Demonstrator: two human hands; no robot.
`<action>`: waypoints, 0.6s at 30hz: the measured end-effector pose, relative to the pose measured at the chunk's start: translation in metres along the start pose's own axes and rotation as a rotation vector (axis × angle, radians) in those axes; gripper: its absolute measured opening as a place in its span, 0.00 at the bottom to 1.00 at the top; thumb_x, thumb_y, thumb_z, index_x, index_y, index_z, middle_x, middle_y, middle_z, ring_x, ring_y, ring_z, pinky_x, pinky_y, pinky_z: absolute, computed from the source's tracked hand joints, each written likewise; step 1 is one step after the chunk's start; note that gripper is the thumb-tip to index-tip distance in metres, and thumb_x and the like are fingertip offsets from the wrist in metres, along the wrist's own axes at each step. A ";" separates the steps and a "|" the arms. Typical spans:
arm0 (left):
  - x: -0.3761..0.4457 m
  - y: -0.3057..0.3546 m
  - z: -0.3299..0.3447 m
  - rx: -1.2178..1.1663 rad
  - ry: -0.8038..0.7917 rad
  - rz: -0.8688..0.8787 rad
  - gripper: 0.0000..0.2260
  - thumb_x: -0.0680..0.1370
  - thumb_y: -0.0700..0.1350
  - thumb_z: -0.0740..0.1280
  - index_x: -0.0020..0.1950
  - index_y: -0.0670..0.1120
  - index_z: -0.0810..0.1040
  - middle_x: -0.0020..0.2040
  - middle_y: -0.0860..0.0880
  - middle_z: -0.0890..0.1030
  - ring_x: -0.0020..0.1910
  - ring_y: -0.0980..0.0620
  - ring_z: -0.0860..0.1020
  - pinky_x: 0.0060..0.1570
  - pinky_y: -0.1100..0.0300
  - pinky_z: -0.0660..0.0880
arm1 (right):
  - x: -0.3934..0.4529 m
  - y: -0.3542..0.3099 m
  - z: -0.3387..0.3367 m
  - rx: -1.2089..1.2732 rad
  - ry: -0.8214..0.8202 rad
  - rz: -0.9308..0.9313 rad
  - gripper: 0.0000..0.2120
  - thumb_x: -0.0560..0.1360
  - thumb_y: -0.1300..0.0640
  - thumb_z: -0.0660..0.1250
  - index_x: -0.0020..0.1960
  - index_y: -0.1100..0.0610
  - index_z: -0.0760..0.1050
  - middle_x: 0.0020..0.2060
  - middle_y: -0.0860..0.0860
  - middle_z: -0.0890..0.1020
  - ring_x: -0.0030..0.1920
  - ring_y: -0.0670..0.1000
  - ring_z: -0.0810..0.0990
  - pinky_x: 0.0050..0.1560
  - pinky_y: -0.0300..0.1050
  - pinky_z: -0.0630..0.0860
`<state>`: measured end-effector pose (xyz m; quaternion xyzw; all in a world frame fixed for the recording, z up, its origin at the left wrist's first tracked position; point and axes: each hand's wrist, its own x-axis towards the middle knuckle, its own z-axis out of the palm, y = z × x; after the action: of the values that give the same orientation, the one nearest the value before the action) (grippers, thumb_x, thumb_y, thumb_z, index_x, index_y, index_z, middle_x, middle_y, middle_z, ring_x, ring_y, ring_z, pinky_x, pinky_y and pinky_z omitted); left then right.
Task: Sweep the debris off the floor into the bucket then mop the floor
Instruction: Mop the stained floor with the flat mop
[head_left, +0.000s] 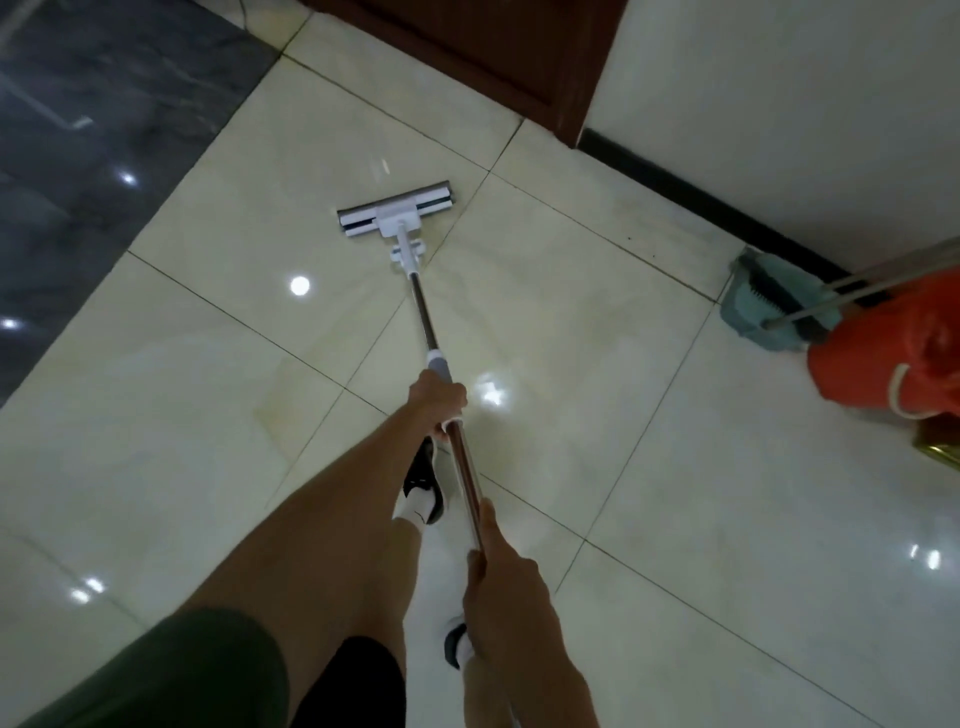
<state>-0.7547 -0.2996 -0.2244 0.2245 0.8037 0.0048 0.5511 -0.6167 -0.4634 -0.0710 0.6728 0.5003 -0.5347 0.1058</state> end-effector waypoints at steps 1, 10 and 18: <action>-0.012 -0.010 0.015 0.011 -0.005 -0.007 0.18 0.77 0.41 0.71 0.63 0.36 0.71 0.52 0.36 0.80 0.36 0.40 0.83 0.33 0.44 0.83 | -0.011 0.017 0.003 -0.001 -0.008 0.011 0.27 0.85 0.49 0.51 0.80 0.39 0.43 0.35 0.44 0.74 0.33 0.42 0.75 0.34 0.33 0.70; -0.093 -0.061 0.072 -0.124 -0.001 0.047 0.15 0.74 0.39 0.72 0.57 0.34 0.75 0.50 0.33 0.82 0.45 0.35 0.84 0.44 0.37 0.82 | -0.096 0.091 0.004 0.086 0.003 -0.119 0.27 0.82 0.54 0.54 0.78 0.39 0.52 0.40 0.43 0.72 0.47 0.53 0.81 0.49 0.46 0.78; -0.112 -0.024 0.049 -0.307 0.019 0.100 0.16 0.73 0.37 0.74 0.57 0.35 0.73 0.49 0.34 0.81 0.44 0.36 0.84 0.43 0.38 0.82 | -0.087 0.069 -0.043 -0.065 -0.008 -0.141 0.29 0.84 0.54 0.56 0.80 0.42 0.47 0.37 0.48 0.75 0.32 0.44 0.74 0.33 0.35 0.72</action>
<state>-0.6872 -0.3742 -0.1504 0.1772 0.7865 0.1569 0.5705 -0.5303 -0.5158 -0.0092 0.6298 0.5630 -0.5273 0.0916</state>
